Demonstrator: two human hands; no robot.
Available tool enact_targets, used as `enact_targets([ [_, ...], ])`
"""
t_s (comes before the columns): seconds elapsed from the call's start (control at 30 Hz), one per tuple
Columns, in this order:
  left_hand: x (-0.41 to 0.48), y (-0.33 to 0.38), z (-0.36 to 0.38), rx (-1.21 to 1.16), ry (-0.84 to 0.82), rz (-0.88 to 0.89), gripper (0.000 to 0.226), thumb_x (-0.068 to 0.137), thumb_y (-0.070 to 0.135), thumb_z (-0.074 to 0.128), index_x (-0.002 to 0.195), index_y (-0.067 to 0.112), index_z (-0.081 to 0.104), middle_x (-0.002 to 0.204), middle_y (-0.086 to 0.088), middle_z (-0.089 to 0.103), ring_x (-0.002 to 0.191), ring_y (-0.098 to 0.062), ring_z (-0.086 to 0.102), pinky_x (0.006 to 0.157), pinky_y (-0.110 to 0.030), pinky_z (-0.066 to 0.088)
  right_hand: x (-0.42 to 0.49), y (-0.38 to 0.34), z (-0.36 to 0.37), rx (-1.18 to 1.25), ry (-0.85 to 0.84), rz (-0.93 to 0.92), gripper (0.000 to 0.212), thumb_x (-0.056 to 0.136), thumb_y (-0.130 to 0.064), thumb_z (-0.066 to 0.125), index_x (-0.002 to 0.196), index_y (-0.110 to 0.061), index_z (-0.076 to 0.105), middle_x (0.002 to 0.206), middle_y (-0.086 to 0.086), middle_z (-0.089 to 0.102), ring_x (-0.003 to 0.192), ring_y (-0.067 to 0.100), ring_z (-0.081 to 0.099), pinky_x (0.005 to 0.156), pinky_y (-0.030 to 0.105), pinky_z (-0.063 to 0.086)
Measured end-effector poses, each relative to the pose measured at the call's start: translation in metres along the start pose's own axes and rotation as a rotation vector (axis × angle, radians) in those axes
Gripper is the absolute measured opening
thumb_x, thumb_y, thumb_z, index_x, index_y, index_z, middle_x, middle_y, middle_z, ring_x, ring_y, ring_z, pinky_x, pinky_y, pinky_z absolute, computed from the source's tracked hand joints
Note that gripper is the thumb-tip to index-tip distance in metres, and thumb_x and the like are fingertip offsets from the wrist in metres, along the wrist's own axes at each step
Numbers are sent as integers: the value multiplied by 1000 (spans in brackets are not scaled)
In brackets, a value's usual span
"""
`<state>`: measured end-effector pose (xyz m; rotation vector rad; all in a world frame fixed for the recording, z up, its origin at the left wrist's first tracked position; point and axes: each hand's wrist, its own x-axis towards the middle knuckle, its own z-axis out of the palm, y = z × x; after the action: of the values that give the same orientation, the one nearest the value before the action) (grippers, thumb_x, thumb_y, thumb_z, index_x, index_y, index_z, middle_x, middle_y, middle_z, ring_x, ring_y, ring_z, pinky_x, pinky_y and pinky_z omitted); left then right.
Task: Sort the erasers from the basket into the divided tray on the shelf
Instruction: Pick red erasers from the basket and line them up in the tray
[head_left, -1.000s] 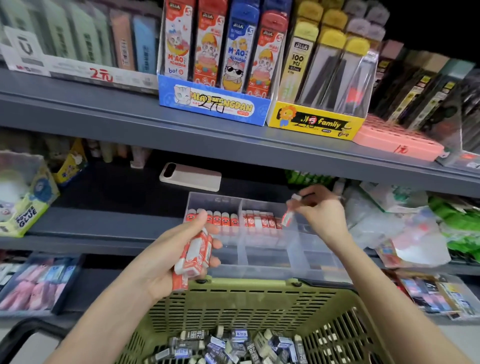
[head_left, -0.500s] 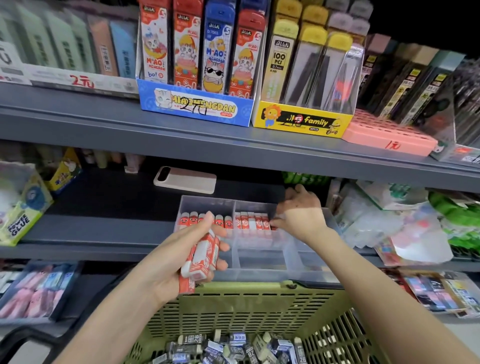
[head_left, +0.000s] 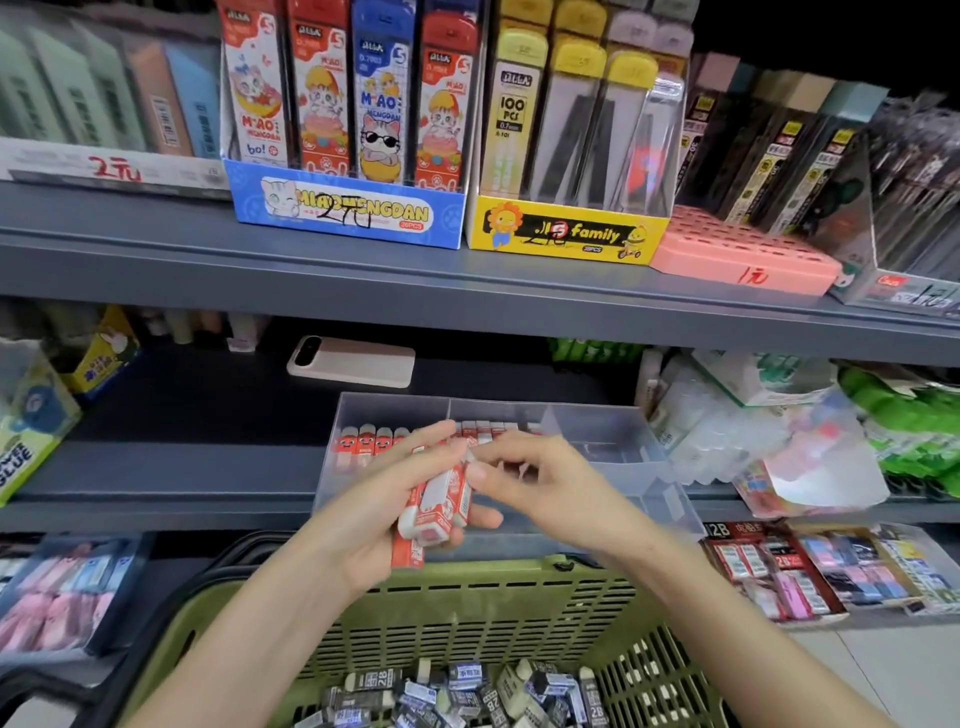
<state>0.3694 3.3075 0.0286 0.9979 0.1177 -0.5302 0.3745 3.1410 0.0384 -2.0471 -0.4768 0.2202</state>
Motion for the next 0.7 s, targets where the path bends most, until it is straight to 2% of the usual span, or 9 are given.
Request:
enact_targets([
  [0.1,3,2,9,-3,-40,-20,63,62,23,72,123,19,56,98,-18,73,73,-40,71,36,-23,46,-4,4,-8,339,44,93,2,81,-28,70,82,-26,72,86,-9,70,83,5,60,76,20,45],
  [0.17,7,3,13,21,-57,-30,54,67,21,69,121,16,59,101,-20,72,76,-40,71,39,-23,49,-6,12,-16,534,44,128,7,77,-25,70,80,-19,68,81,-1,69,76,10,60,67,20,45],
  [0.27,17,2,16,91,4,-27,34,82,10,62,115,5,60,84,-19,72,56,-29,68,39,-23,49,-2,24,-39,760,205,132,15,75,-14,68,84,-6,59,71,7,67,61,13,62,57,19,49],
  [0.33,25,2,15,130,65,-6,23,87,5,59,110,1,61,68,-16,67,46,-24,61,39,-22,47,1,32,-55,713,396,153,21,76,-10,67,92,-3,56,64,8,66,52,13,58,51,20,47],
  [0.4,29,4,11,168,121,30,18,87,3,59,105,0,61,62,-14,65,43,-24,59,38,-23,47,6,39,-63,515,499,161,17,80,-6,68,94,-3,58,60,6,64,47,14,53,48,19,45],
  [0.47,30,10,3,170,180,71,15,87,2,59,101,-1,60,61,-14,64,42,-23,58,37,-23,46,14,41,-58,370,496,161,14,79,-6,71,88,-4,61,58,4,64,46,13,52,45,19,43],
  [0.6,23,32,-21,122,296,128,12,89,8,58,85,-3,58,57,-12,63,39,-18,58,32,-20,42,47,29,-25,336,455,149,20,73,-10,78,80,-12,59,56,0,59,44,8,53,41,20,42],
  [0.7,19,45,-39,60,407,187,15,91,8,55,78,0,57,55,-8,66,40,-16,61,36,-21,48,78,19,3,253,432,180,24,69,-14,81,77,-18,58,66,1,62,57,14,61,57,29,52],
])
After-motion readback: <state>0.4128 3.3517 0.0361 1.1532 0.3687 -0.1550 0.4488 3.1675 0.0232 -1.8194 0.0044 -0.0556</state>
